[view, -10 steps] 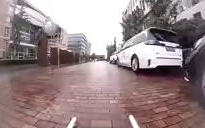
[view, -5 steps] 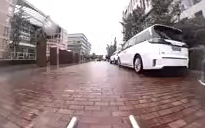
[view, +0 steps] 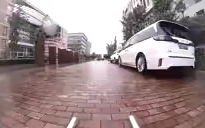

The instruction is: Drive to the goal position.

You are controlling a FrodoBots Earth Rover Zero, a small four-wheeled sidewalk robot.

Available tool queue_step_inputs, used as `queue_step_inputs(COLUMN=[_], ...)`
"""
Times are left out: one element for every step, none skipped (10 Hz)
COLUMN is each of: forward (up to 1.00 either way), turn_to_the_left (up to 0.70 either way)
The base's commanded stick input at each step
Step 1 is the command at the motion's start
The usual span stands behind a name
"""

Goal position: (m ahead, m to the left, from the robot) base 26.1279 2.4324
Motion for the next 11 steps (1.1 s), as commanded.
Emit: queue_step_inputs(forward=[0.70, 0.70, 0.70, 0.70, 0.70, 0.70, 0.70, 0.70, 0.70, 0.70, 0.70], turn_to_the_left=[0.00, 0.00, 0.00, 0.00, 0.00, 0.00, 0.00, 0.00, 0.00, 0.00, 0.00])
